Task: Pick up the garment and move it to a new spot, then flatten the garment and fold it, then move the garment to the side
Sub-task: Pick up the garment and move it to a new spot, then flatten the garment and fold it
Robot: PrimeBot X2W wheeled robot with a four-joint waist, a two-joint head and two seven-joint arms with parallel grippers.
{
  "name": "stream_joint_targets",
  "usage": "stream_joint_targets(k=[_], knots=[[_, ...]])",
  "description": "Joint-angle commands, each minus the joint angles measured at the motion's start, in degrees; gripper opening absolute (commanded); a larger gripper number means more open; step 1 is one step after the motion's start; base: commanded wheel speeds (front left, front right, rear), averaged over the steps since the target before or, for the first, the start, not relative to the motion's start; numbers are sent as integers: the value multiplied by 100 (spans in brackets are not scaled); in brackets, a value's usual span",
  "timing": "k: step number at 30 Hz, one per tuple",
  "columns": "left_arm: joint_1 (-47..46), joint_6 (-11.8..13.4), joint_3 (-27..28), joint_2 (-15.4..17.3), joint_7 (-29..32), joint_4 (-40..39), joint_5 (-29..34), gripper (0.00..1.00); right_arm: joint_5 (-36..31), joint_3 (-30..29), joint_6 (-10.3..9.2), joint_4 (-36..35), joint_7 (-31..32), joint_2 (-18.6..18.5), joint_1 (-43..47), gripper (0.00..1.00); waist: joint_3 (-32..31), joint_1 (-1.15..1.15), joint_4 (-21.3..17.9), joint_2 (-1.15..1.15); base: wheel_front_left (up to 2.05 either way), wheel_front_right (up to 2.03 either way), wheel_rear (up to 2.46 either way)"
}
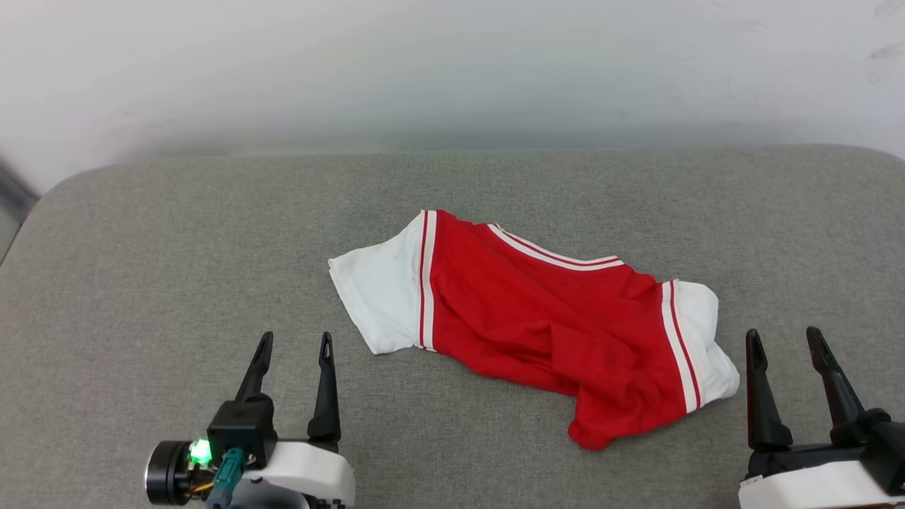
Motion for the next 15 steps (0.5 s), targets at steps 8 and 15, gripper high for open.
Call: stream_joint_targets(k=[8,15], knots=[[265,-392,470,-343,-15,179,385,100,-1,0,-2,85,-12,10,129,100,-89,0,-20,0,0,0,0],[290,-624,729,-521,-15,249,613,100,4,-8,-2,101,-12,10,139,100,-133,0,-34,0,0,0,0]])
